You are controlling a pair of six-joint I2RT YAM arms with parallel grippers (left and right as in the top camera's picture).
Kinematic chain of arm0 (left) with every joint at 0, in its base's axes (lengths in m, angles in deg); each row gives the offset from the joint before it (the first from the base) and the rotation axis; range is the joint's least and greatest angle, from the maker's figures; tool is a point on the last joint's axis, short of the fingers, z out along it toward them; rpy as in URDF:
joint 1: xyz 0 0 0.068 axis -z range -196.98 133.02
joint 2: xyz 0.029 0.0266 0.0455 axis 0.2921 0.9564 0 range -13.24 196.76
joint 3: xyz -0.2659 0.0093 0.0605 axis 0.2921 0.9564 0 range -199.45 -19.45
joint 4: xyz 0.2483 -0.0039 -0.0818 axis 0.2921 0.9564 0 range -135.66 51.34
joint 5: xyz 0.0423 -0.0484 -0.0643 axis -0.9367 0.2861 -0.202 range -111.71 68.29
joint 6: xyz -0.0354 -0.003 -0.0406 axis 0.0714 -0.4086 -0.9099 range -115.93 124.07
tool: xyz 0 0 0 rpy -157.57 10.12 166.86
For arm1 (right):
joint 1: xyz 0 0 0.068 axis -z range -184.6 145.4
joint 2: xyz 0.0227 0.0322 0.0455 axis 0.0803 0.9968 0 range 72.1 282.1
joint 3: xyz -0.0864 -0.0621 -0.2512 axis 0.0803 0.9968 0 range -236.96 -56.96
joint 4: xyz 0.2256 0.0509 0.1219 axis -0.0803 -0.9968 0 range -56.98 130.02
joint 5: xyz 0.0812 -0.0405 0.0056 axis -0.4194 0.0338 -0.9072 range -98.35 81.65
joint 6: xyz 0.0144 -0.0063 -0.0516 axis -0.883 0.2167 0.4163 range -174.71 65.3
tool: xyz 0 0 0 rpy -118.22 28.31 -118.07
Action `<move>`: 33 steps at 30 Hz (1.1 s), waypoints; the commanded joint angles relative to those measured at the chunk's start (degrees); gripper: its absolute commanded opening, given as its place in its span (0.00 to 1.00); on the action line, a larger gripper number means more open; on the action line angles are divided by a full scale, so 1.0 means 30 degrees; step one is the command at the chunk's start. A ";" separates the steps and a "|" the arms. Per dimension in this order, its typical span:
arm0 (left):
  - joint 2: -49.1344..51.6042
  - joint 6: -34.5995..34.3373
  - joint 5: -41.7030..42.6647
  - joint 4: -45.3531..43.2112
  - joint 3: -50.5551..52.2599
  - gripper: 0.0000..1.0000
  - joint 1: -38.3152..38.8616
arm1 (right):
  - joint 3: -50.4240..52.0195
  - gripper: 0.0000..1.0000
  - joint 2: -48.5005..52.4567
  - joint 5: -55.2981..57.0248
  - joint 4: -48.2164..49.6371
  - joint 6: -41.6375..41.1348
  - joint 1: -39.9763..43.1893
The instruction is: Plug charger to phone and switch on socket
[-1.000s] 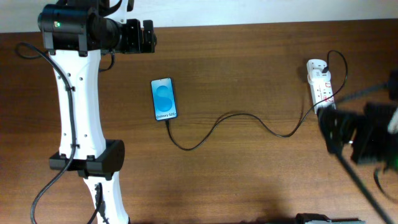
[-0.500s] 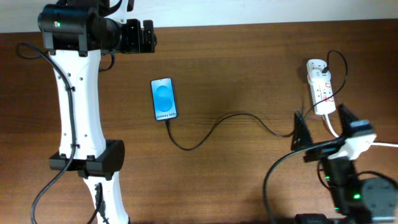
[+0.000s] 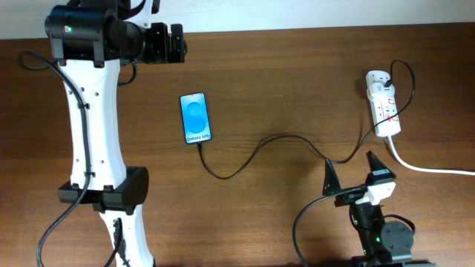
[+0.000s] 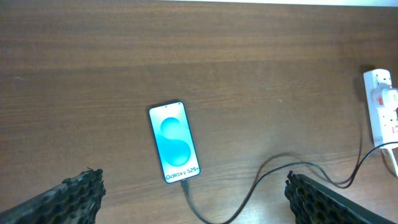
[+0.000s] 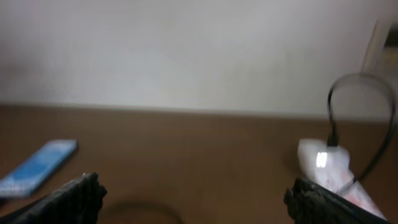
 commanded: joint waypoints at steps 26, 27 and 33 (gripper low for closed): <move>-0.7082 0.0102 -0.0007 -0.4728 0.9610 1.00 -0.1661 | 0.0168 0.98 -0.0087 0.0095 -0.1705 -0.0066 -0.0182; -0.8859 0.0109 -0.0029 -0.6506 1.2488 0.99 -0.2004 | 0.0168 0.98 -0.0087 0.0095 -0.1705 -0.0066 -0.0182; -1.9322 0.0109 -0.3220 -1.5358 2.9201 0.99 -0.3016 | 0.0168 0.98 -0.0087 0.0095 -0.1705 -0.0066 -0.0182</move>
